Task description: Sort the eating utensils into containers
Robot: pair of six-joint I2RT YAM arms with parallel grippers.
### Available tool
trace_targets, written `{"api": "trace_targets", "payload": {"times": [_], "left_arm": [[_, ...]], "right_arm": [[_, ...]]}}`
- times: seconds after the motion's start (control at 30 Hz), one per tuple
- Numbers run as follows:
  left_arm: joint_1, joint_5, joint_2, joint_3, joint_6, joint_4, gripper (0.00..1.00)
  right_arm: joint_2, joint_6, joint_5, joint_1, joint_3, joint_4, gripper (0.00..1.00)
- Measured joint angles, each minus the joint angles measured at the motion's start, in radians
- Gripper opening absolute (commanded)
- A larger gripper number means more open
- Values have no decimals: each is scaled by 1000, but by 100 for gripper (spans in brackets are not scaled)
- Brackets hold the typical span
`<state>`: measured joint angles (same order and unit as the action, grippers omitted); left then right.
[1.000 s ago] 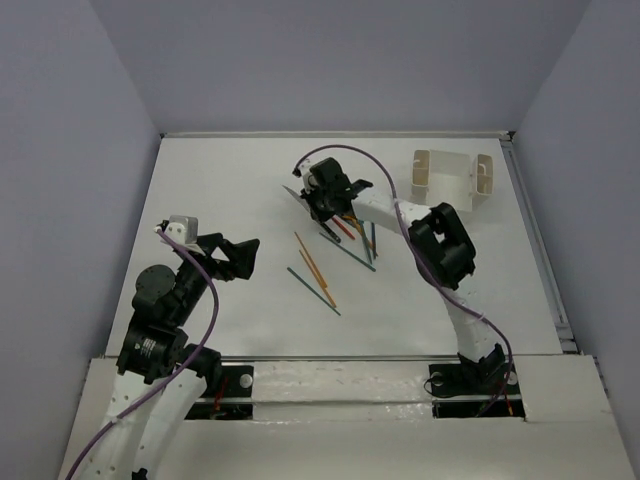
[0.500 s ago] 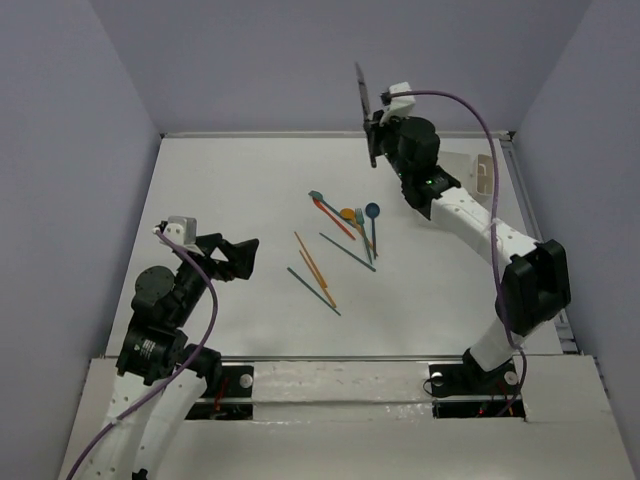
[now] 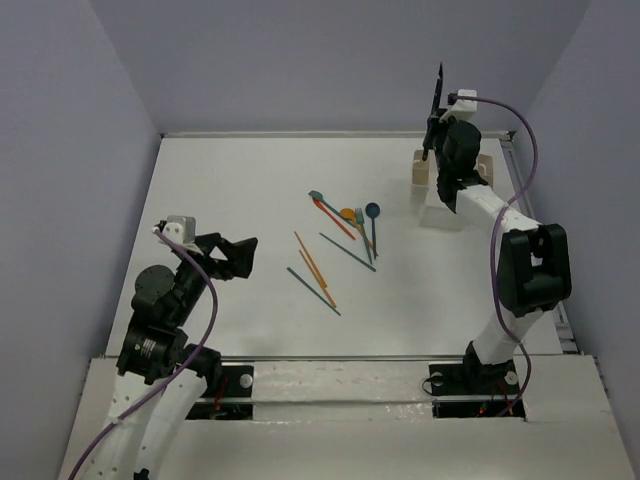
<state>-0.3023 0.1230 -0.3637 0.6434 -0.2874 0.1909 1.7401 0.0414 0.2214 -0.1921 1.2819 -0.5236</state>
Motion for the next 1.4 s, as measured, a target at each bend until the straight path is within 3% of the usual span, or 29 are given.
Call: {"api": "trace_targets", "payload": {"times": [0.4,0.73,0.83,1.03,1.23,1.33,1.4], "left_arm": [[10,7,-29,0,0,0,99],[27,18,-34,0,1,-1,99],[29,19,-34,0,1,-2,99],[29,22,-34,0,1,-6,99],[29,25,-31,0,1,-8,99],[29,28,-29,0,1,-8,99],[29,31,-26,0,1,-8,99]], "right_arm": [[165,-11,-58,22,14,-72,0],[198,-19,-65,22,13,-106,0],[198,-19,-65,22,-4,-139,13],[190,-27,-80,22,-51,-141,55],[130,-45,-83,22,-82,-139,65],[97,-45,-83,22,-89,-135,65],[62,-44,-85,22,-100,-130,59]]}}
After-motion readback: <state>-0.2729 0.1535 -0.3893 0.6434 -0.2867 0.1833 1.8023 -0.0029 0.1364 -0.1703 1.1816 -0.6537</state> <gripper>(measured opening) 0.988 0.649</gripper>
